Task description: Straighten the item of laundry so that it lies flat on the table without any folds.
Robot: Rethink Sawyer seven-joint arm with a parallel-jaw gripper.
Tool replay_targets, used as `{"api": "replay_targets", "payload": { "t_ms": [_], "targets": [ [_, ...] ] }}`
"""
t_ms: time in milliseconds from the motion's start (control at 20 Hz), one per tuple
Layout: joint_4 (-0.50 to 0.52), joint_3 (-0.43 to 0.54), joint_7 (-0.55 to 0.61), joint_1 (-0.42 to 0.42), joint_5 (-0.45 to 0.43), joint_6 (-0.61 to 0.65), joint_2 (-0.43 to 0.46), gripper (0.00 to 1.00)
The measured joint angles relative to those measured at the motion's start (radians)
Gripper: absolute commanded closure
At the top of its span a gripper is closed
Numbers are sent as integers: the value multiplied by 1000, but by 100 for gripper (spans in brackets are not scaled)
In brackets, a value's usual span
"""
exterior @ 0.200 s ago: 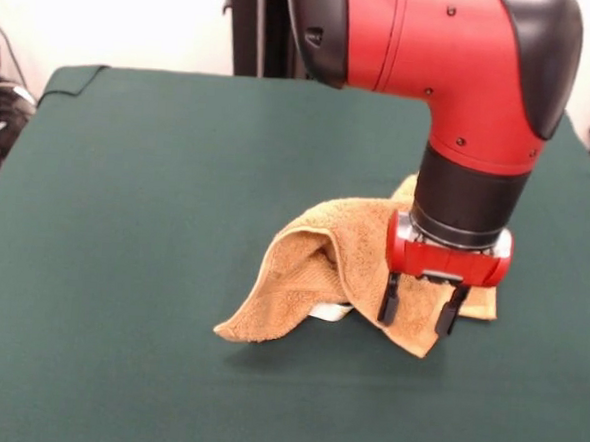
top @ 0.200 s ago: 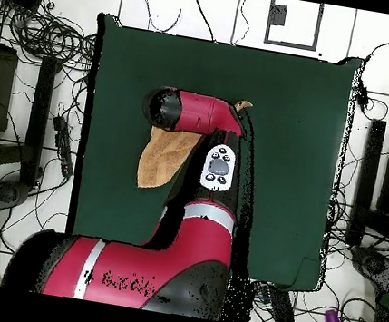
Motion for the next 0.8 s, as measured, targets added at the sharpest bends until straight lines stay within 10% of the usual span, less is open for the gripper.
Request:
{"api": "replay_targets", "payload": {
  "t_ms": [800],
  "targets": [
    [9,0,0,0,0,0,-36,0]
  ]
}}
